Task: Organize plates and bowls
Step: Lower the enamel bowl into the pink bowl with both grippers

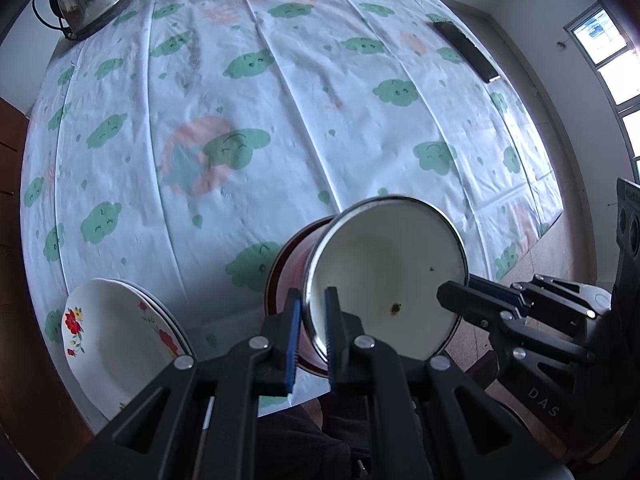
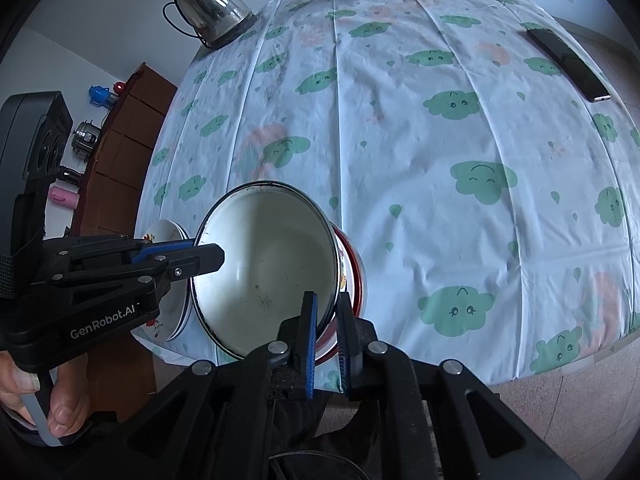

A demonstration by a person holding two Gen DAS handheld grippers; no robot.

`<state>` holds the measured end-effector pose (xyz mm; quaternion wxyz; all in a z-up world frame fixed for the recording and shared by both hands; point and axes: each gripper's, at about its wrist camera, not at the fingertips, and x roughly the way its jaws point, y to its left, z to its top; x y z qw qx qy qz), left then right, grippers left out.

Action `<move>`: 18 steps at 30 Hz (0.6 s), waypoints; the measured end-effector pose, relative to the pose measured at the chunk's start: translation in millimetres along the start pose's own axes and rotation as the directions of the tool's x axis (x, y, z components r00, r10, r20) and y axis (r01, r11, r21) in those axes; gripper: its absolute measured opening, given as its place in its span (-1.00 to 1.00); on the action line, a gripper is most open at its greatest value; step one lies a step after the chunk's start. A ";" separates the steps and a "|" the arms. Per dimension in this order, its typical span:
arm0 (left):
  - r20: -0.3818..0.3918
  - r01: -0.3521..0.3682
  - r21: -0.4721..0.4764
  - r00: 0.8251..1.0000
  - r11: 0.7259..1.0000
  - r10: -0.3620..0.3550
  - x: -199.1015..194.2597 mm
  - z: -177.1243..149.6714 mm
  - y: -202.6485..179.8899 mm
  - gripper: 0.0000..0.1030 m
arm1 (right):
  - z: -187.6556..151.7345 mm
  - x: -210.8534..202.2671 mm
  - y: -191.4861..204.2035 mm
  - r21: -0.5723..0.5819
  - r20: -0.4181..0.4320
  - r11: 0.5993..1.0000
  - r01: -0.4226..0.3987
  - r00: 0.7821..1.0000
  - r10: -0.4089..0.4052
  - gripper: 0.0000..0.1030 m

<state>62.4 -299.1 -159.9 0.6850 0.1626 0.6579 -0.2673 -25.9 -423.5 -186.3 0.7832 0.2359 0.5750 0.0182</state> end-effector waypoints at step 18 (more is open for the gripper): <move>-0.029 -0.005 -0.013 1.000 1.000 0.004 13.0 -3.3 2.8 -0.85 | -3.6 12.3 -1.8 -0.002 -0.040 1.000 -0.005 0.999 0.005 -0.79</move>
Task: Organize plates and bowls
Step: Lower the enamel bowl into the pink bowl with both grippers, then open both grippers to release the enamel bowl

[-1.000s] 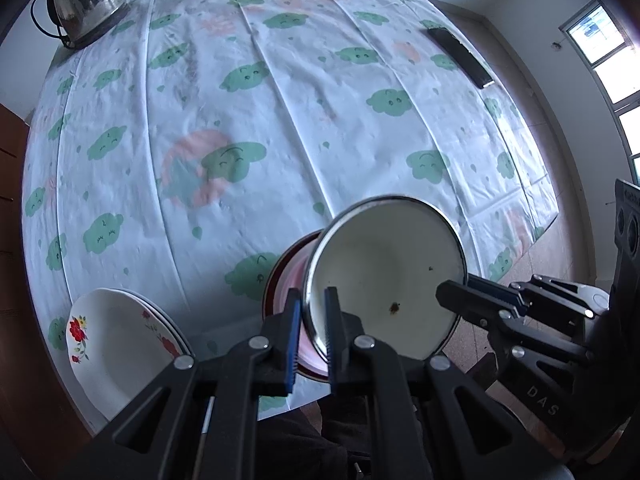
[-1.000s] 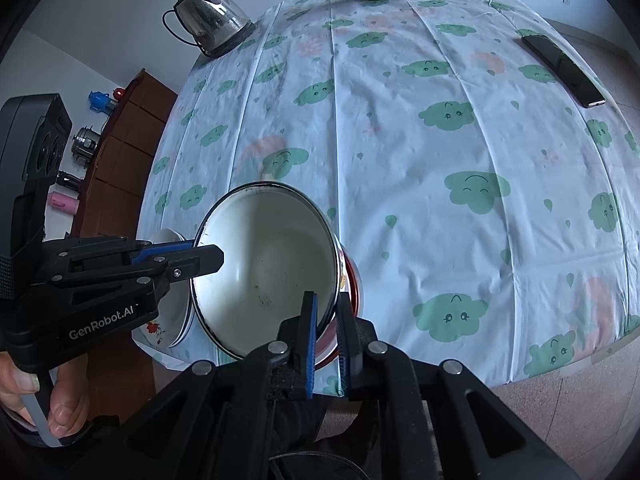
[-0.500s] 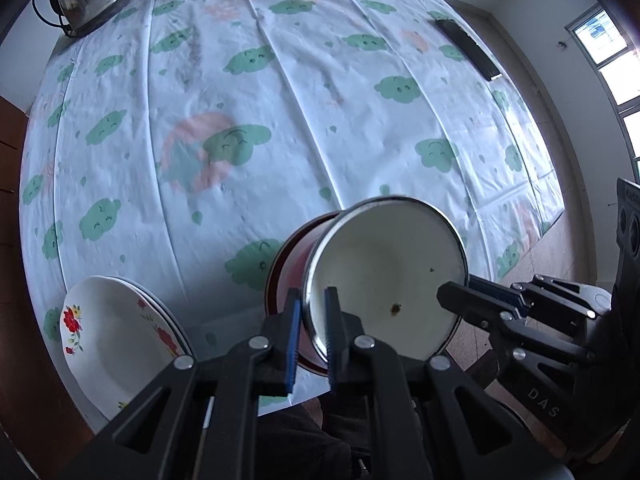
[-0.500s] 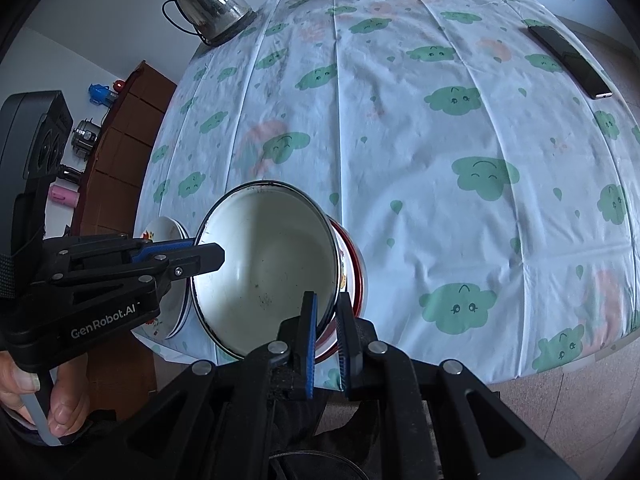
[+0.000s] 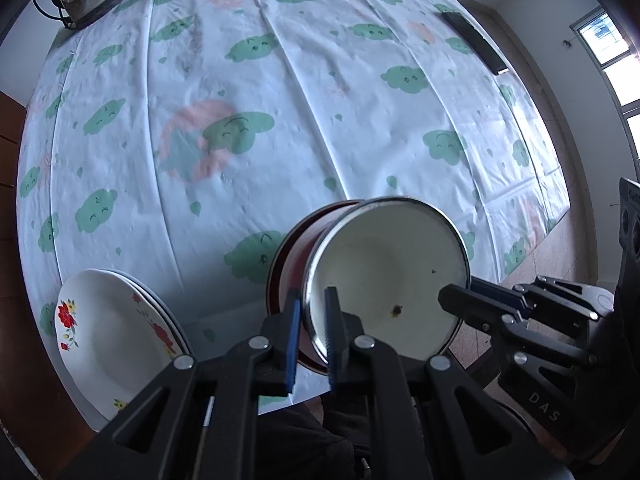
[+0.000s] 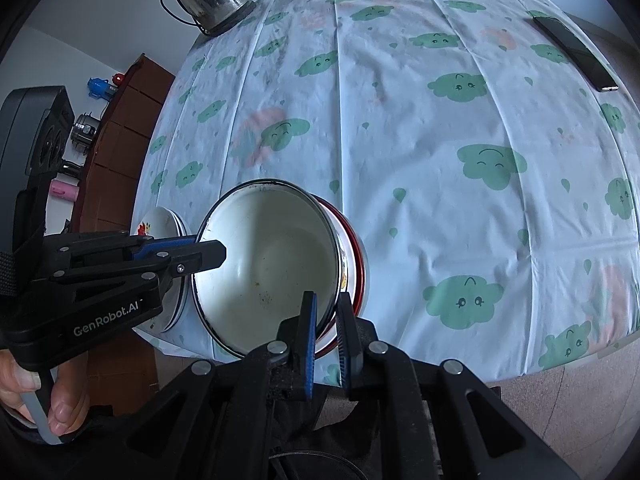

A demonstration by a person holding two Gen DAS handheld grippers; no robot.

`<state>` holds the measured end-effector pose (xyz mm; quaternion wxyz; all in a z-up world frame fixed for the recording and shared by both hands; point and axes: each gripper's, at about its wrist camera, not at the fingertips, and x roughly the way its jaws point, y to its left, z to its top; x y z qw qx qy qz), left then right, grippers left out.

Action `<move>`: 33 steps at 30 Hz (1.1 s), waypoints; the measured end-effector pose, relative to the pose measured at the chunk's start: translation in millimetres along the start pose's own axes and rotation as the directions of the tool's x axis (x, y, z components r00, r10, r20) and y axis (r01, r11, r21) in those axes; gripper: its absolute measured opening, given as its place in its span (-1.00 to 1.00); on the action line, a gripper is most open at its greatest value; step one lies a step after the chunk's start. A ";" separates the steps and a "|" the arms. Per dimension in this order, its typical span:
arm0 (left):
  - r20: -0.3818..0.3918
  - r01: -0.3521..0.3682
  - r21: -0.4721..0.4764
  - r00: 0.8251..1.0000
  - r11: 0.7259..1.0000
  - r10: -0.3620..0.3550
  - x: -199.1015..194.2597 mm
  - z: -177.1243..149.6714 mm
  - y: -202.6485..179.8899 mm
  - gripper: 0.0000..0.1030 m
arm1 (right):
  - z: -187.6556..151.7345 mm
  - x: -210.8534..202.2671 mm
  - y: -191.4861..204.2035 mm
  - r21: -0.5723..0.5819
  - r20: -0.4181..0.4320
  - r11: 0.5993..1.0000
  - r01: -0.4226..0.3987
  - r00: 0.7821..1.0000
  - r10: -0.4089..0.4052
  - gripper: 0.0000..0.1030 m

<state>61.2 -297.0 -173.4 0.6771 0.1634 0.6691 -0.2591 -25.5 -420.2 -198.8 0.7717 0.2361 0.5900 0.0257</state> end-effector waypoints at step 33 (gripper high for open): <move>-0.014 0.019 -0.015 1.000 1.000 -0.019 20.1 -5.6 7.1 -0.83 | -4.9 9.4 -1.8 0.034 0.009 0.999 -0.015 1.000 0.015 -0.74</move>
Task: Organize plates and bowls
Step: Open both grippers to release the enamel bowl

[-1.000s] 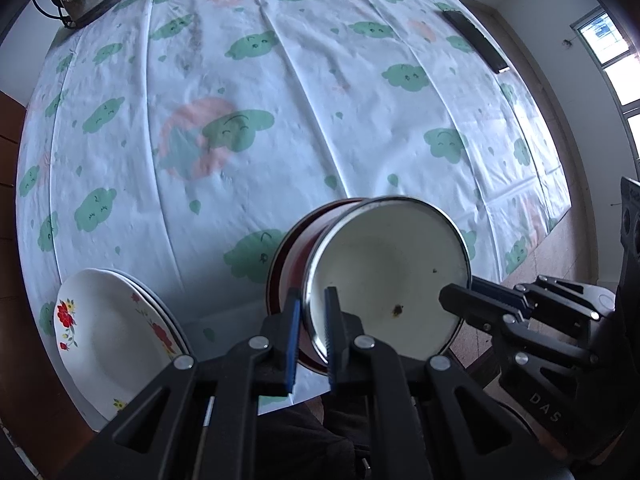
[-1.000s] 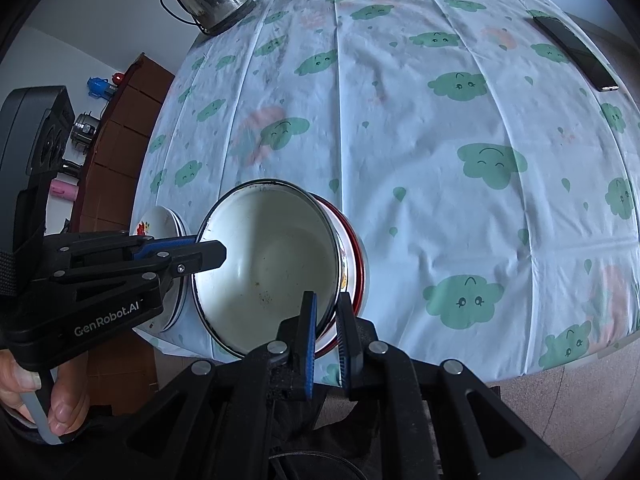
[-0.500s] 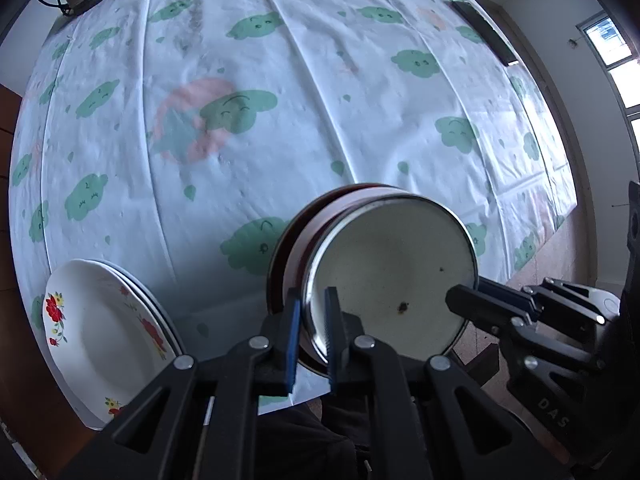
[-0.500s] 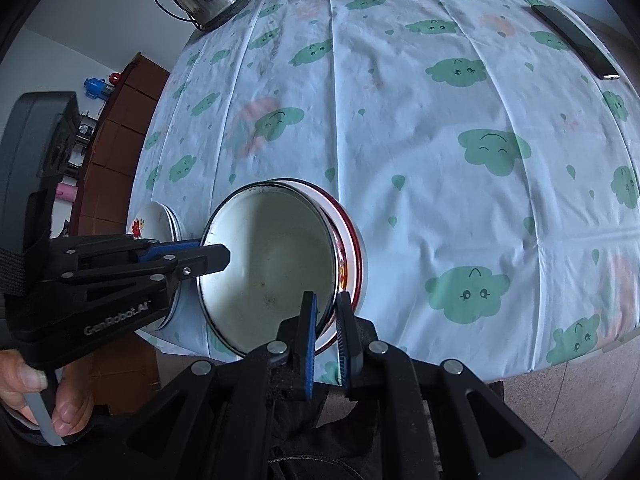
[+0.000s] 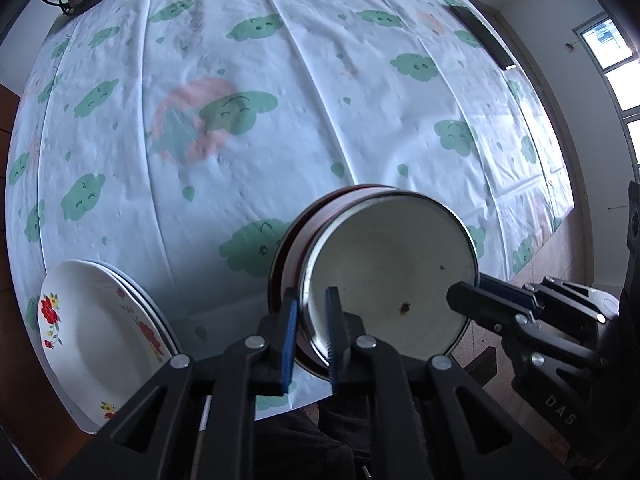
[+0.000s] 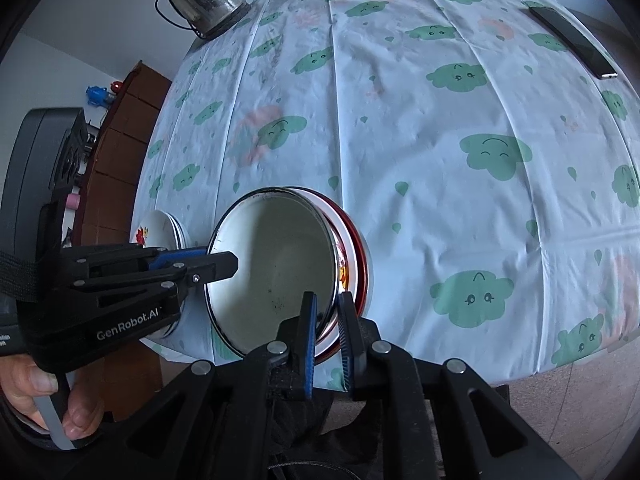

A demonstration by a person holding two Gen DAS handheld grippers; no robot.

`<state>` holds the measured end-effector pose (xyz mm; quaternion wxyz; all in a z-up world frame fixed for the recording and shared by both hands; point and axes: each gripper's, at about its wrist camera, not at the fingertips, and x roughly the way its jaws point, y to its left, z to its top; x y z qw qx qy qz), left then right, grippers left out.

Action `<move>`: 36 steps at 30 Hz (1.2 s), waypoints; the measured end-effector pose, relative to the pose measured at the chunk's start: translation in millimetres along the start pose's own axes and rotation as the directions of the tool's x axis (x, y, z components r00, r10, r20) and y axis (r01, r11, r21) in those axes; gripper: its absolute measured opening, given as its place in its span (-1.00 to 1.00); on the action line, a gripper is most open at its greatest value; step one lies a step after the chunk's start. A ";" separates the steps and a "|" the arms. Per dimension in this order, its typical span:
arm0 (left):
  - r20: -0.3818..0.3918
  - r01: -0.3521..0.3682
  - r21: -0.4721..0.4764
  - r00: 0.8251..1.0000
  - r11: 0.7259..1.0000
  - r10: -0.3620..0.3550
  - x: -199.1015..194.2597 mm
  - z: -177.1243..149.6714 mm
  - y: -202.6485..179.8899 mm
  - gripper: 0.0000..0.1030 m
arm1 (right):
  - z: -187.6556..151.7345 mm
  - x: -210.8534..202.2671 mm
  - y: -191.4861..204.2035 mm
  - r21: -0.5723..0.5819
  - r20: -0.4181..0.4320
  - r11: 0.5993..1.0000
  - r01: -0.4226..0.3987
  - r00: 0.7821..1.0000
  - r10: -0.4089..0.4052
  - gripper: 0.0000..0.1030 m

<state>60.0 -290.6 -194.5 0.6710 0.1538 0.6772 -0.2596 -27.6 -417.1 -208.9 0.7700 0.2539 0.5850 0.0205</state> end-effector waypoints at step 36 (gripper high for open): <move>0.077 -0.039 0.060 0.996 0.997 0.034 -11.1 -7.2 -1.8 -0.18 | -1.7 -6.6 2.3 0.022 0.040 1.000 0.013 0.999 -0.014 -0.19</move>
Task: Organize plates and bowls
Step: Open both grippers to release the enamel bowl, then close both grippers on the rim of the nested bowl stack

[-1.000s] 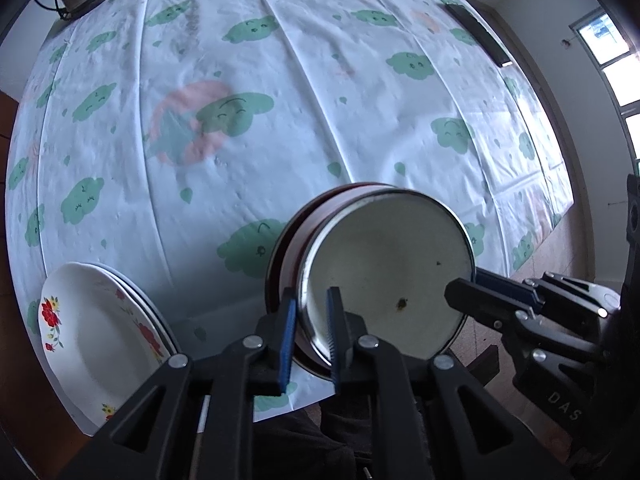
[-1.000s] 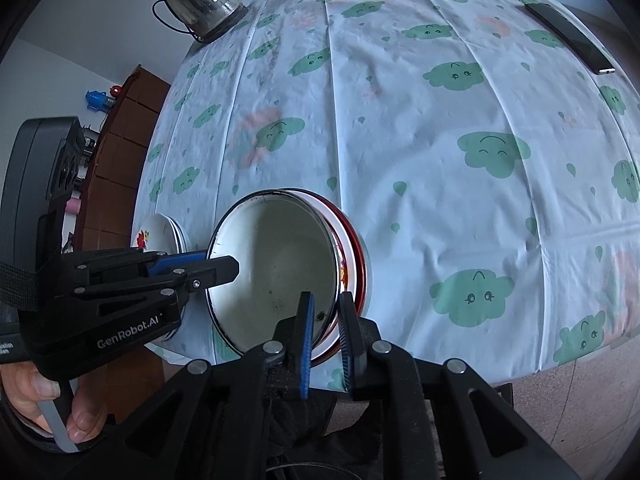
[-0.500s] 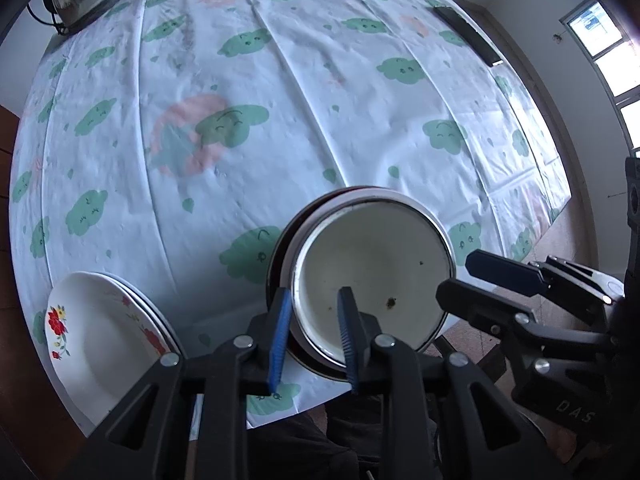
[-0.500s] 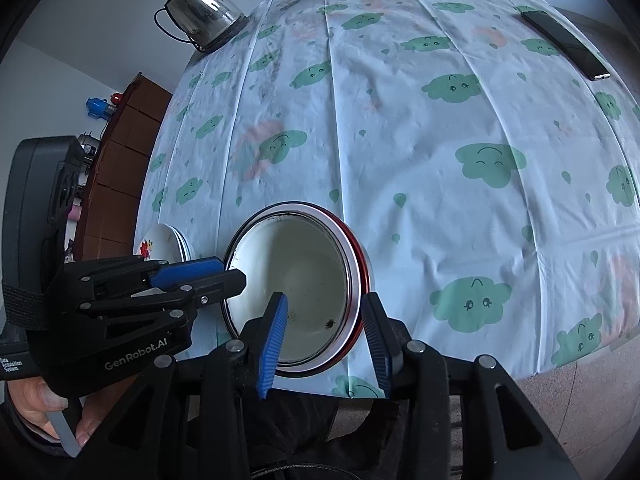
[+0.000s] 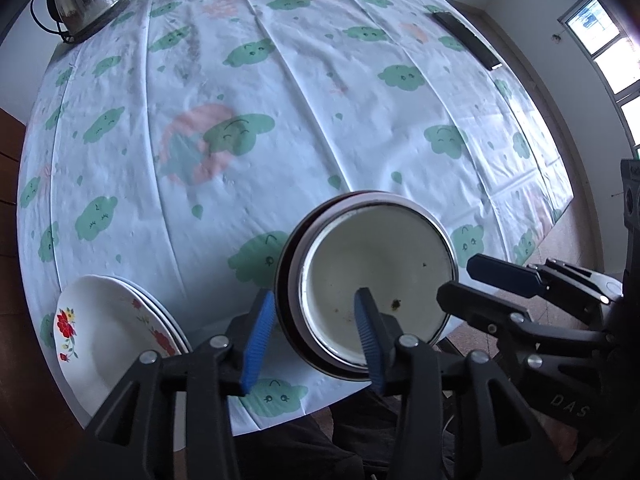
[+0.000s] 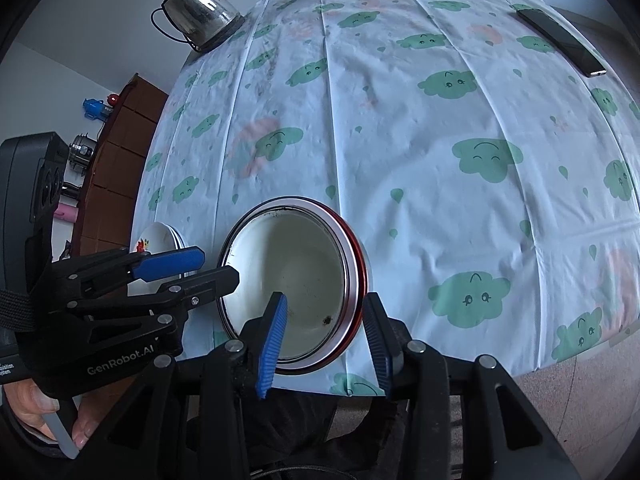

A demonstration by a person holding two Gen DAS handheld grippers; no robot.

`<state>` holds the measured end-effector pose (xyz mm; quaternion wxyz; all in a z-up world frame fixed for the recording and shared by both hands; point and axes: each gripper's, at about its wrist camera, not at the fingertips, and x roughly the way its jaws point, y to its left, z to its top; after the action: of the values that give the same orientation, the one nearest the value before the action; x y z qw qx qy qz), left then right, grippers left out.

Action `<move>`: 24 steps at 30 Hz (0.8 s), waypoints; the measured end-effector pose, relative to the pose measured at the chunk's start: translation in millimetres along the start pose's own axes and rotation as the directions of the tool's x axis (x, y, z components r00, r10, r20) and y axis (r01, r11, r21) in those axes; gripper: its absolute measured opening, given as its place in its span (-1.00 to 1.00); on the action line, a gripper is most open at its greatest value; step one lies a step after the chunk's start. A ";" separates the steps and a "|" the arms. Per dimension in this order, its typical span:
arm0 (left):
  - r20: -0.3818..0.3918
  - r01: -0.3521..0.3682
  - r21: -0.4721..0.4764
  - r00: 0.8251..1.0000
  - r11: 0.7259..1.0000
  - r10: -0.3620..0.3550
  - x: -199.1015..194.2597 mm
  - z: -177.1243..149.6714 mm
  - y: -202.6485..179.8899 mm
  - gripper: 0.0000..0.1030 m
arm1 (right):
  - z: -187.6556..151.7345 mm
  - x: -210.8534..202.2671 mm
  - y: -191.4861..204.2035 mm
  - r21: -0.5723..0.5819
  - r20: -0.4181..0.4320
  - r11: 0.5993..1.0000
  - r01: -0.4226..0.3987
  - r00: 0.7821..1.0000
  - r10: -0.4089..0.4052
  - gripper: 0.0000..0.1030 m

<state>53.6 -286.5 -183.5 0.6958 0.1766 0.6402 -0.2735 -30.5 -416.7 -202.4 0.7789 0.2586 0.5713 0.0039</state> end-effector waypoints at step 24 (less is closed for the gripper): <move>0.008 -0.066 -0.019 0.998 0.998 0.066 9.6 -7.9 14.2 0.20 | -2.2 8.1 -2.1 -0.005 0.009 0.996 0.090 0.996 -0.090 0.08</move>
<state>56.3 -272.1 -195.4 0.7089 0.1898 0.6336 -0.2451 -30.3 -415.3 -210.9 0.7816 0.2304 0.5788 -0.0308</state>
